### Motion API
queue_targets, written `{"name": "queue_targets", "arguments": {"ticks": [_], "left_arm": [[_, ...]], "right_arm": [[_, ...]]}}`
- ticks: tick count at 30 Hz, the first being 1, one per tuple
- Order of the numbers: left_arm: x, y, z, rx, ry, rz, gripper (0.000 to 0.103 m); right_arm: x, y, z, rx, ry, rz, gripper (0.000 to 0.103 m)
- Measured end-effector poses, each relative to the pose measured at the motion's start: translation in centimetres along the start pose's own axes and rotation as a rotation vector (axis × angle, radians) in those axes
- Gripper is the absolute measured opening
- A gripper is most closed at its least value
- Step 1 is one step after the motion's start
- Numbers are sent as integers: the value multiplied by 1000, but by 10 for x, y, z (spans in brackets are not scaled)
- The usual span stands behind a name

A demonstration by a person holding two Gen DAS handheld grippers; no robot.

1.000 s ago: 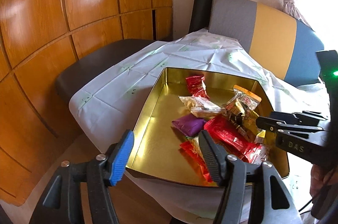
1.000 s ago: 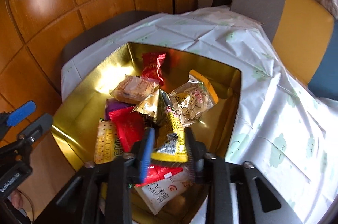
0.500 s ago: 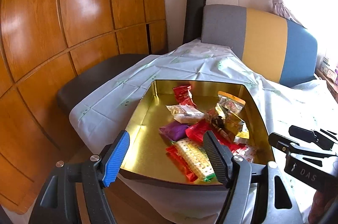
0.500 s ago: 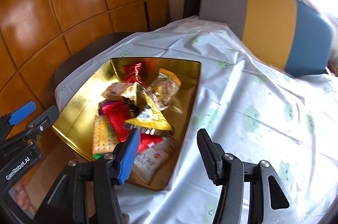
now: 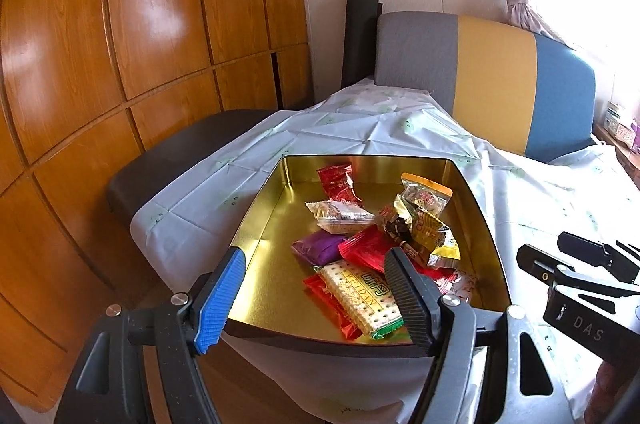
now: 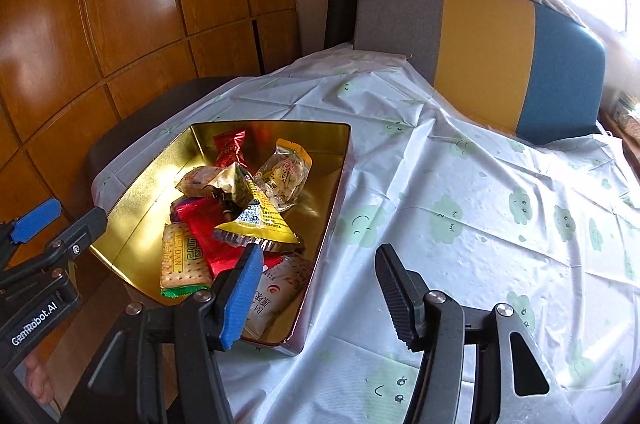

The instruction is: Organize snacks

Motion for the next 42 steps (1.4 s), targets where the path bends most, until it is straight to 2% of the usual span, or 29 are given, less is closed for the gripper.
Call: {"name": "queue_targets", "arguments": {"ticks": [29,42], "left_arm": [[0,5,-4,-20,-20,-6,73],[0,2,-5,8,-11,0,73]], "right_arm": [[2,6,-5,-2,-9,-6,60],[1,6,-5,-4,-6,-7,61]]}}
Point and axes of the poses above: each gripper's, at about its wrist camera, not at the fingertips, and z roughly the way its jaws point, y to its left, x to its underside, the point moved 2 cm from there along z, roughly the way its jaws point, and after that the axes turned 2 degrees about -y, right-handed, at the moved point
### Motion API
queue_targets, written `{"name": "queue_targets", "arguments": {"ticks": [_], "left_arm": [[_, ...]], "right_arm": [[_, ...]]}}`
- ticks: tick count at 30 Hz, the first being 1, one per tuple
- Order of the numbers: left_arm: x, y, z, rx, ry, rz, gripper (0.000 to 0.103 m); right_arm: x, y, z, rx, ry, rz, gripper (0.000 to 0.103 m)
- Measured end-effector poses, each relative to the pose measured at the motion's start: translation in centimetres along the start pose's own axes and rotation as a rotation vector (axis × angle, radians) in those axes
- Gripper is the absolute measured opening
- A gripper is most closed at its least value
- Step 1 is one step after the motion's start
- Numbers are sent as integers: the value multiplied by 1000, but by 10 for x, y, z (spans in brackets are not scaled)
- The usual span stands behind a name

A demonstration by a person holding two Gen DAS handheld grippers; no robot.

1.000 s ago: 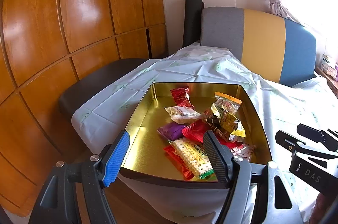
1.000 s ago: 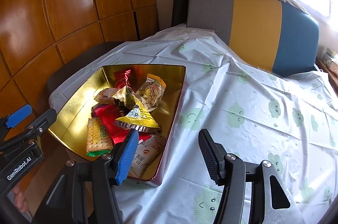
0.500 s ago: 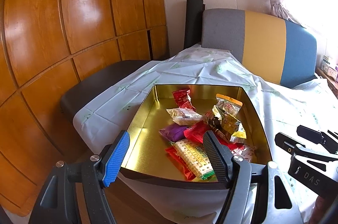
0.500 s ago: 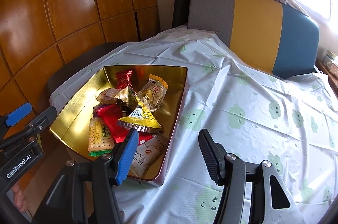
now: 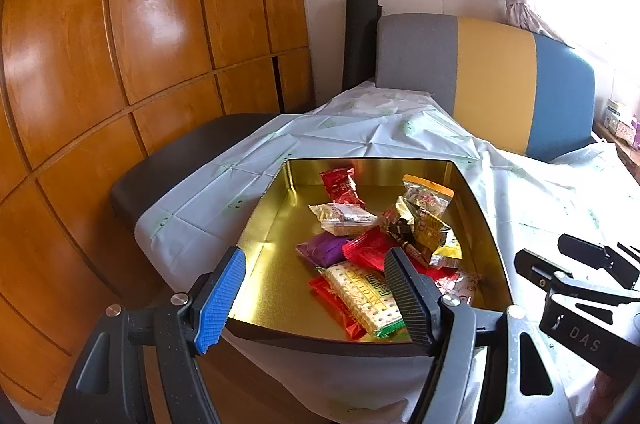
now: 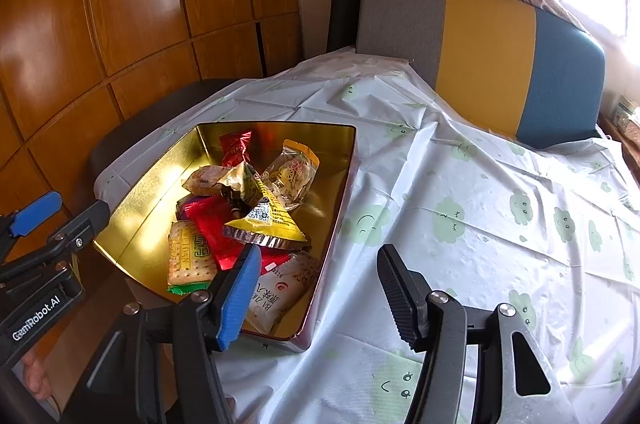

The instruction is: Organize snacks

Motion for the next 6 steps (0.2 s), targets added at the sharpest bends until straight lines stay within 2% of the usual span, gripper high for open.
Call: {"name": "queue_targets", "arguments": {"ticks": [6], "left_arm": [[-2,1,0,-13,-19,-7,70]], "right_arm": [[0,-12,-1,8,-8,34,61]]}}
Point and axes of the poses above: each gripper's, at about its wrist camera, not at the fingertips, and z roughly the way its jaws point, y to its left, x to its underside, the point moved 2 cm from there along z, roughly the way its jaws point, and after that the axes turned 2 degrees about -y, right-handed, at the moved point
